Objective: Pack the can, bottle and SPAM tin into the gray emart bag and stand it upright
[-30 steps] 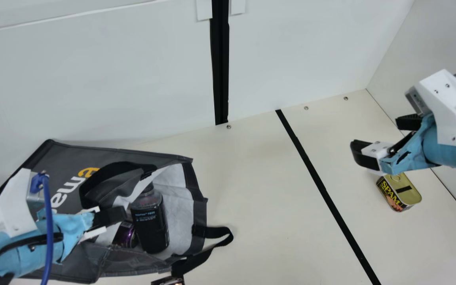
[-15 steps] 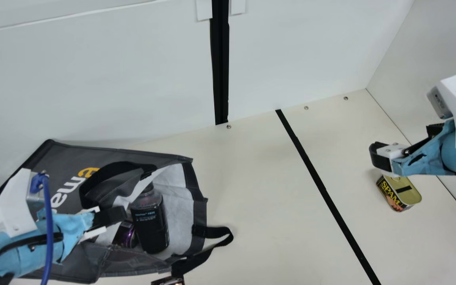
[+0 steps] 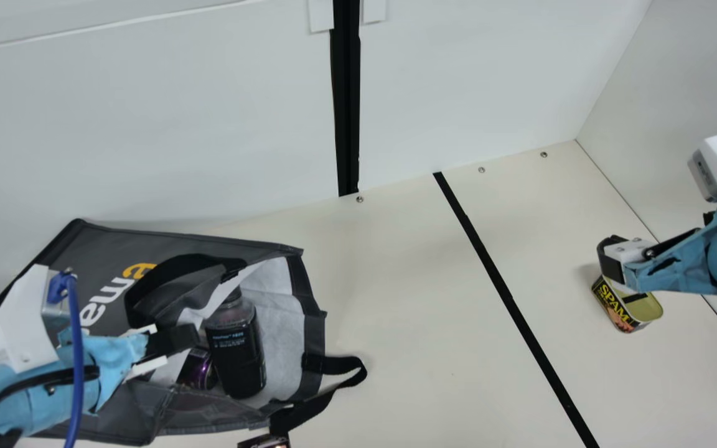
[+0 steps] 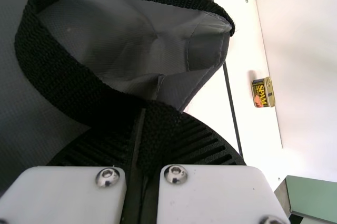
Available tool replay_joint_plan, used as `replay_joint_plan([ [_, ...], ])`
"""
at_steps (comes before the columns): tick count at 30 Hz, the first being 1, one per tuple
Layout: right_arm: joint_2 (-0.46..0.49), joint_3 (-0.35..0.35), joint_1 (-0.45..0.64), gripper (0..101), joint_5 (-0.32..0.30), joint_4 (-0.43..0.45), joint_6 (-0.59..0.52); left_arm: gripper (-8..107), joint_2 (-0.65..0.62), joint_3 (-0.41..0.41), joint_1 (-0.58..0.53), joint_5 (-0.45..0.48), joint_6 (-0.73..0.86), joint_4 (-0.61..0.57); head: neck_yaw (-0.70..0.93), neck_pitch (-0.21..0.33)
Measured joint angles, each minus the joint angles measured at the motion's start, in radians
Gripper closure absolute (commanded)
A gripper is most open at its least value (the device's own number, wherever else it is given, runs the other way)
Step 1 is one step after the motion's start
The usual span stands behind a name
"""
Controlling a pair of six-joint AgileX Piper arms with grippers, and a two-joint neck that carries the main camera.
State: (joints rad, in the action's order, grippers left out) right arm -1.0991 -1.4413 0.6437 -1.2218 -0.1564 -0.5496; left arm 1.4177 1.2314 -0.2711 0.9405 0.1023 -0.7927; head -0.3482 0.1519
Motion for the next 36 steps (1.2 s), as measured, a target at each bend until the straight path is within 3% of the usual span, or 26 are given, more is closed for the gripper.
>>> replay_joint_plan([
  [10,0.02,0.011,0.045,6,0.001,0.029,0.027,107,0.0,0.0,0.0,0.0,0.0,0.0,0.0,0.0],
  [36,0.04,0.049,0.141,6,0.002,-0.015,0.014,107,0.0,0.0,0.0,0.0,0.0,0.0,0.0,0.0],
])
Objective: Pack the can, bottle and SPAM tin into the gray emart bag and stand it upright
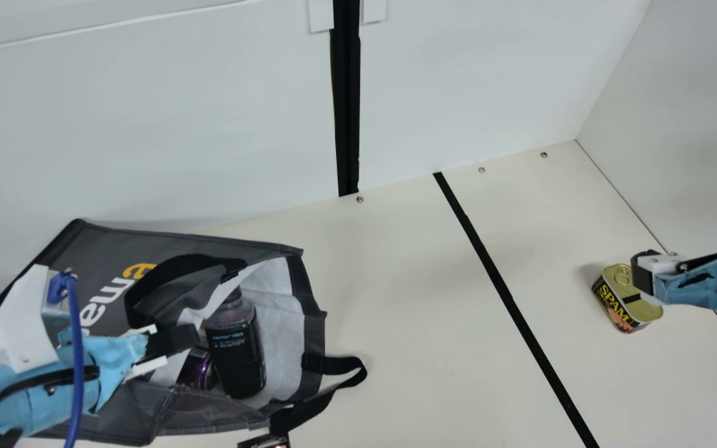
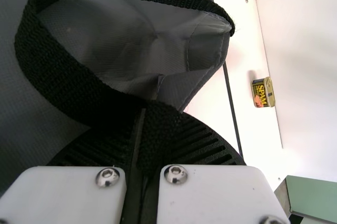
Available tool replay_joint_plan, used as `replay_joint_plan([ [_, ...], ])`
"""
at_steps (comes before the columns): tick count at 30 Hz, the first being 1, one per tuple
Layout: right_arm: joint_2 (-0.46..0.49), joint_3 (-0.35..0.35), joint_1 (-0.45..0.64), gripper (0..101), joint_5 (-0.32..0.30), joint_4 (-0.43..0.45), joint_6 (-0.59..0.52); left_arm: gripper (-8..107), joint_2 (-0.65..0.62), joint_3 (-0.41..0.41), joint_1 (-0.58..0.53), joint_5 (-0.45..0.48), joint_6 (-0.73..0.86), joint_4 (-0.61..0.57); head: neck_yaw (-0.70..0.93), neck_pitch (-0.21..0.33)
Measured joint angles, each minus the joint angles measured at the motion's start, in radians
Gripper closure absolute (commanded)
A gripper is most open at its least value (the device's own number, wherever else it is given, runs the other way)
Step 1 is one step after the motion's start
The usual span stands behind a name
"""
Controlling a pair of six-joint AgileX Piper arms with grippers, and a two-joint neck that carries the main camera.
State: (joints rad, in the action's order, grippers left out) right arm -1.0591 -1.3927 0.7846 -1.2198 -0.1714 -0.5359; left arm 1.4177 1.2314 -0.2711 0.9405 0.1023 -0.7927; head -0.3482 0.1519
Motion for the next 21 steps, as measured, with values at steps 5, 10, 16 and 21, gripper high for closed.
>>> replay_joint_plan([
  [5,-0.002,0.005,0.014,6,0.0,-0.001,-0.018,107,0.0,0.0,0.0,0.0,0.0,0.0,0.002,0.0],
  [10,-0.02,0.005,0.036,6,0.0,-0.022,-0.045,107,0.0,0.0,0.0,0.0,0.0,0.0,0.0,0.0],
  [16,-0.049,0.007,0.071,6,0.0,-0.044,-0.09,107,0.0,0.0,0.0,0.0,0.0,0.0,0.0,0.0],
  [21,-0.077,0.01,0.102,6,0.001,-0.067,-0.144,107,0.0,0.0,0.0,0.0,0.0,0.0,0.002,0.0],
])
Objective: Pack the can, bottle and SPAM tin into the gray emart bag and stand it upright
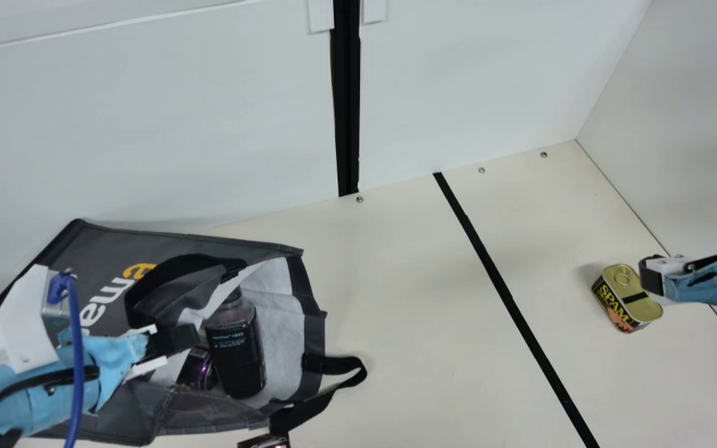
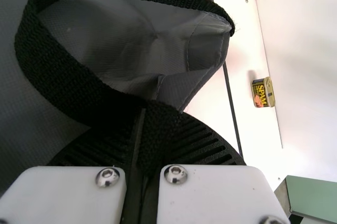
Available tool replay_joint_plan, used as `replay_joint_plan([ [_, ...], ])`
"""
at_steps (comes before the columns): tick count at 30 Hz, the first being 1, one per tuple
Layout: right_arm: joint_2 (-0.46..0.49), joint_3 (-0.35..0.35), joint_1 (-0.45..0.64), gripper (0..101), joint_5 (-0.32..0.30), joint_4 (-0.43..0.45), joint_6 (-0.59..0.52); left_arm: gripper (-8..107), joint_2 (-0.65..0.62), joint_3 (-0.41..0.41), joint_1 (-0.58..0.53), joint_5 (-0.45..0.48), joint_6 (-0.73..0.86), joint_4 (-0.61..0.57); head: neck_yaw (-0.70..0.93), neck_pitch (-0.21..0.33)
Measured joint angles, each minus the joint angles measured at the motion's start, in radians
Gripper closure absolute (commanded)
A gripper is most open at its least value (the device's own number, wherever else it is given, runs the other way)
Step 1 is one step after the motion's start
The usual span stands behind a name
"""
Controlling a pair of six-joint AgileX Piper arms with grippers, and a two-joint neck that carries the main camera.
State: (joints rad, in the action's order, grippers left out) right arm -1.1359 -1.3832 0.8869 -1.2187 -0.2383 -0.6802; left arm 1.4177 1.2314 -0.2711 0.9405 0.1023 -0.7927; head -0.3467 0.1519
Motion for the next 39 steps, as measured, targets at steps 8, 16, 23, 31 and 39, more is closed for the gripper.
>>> replay_joint_plan([
  [8,-0.051,0.005,0.048,6,0.0,-0.04,-0.09,107,0.0,0.0,0.0,0.0,0.0,0.0,0.0,0.0],
  [16,-0.105,0.015,0.101,6,0.0,-0.081,-0.186,107,0.0,0.0,0.0,0.0,0.0,0.0,0.0,0.0],
  [23,-0.156,0.04,0.147,6,0.001,-0.112,-0.256,107,0.0,0.0,0.0,0.0,0.0,0.0,-0.002,0.0],
  [31,-0.209,0.06,0.181,6,0.002,-0.135,-0.315,107,0.0,0.0,0.0,0.0,0.0,0.0,0.0,0.0],
  [39,-0.253,0.068,0.194,6,0.001,-0.136,-0.355,107,0.0,0.0,0.0,0.0,0.0,0.0,-0.002,0.0],
])
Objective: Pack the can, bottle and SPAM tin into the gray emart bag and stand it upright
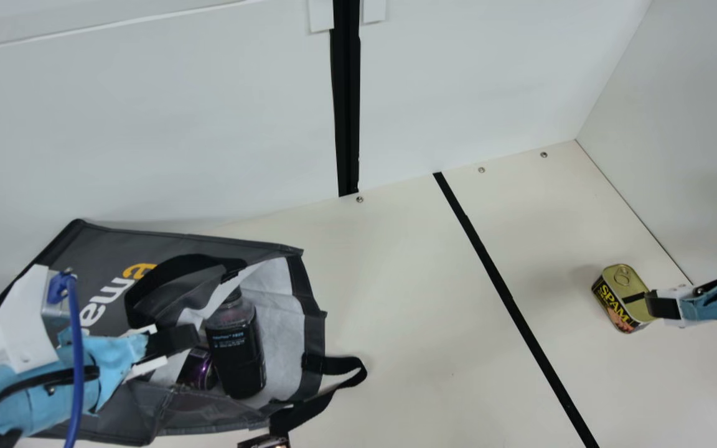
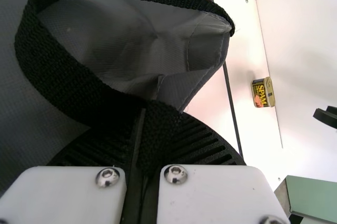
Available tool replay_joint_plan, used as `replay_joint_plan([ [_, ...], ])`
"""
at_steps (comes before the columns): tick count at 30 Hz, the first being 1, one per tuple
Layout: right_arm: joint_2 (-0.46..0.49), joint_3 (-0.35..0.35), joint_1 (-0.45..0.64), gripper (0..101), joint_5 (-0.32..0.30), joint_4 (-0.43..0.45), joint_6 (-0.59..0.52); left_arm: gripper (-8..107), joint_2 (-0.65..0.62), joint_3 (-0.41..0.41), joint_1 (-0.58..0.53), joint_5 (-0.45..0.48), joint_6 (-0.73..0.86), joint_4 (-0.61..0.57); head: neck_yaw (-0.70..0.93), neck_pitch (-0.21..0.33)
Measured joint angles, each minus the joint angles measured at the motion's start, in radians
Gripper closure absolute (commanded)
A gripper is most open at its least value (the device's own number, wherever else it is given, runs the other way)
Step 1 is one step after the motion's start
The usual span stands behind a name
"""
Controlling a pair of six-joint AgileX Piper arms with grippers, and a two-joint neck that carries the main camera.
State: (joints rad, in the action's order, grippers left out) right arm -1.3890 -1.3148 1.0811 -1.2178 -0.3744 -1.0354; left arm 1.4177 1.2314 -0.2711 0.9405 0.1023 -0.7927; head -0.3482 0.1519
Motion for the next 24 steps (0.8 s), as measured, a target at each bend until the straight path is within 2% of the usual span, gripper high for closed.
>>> replay_joint_plan([
  [10,-0.057,-0.007,0.004,6,0.002,0.028,-0.027,107,0.0,0.0,0.0,0.0,0.0,0.0,0.0,0.0],
  [24,-0.146,0.026,-0.037,6,0.094,0.079,-0.024,107,0.0,0.0,0.0,0.0,0.0,0.0,0.002,0.0],
])
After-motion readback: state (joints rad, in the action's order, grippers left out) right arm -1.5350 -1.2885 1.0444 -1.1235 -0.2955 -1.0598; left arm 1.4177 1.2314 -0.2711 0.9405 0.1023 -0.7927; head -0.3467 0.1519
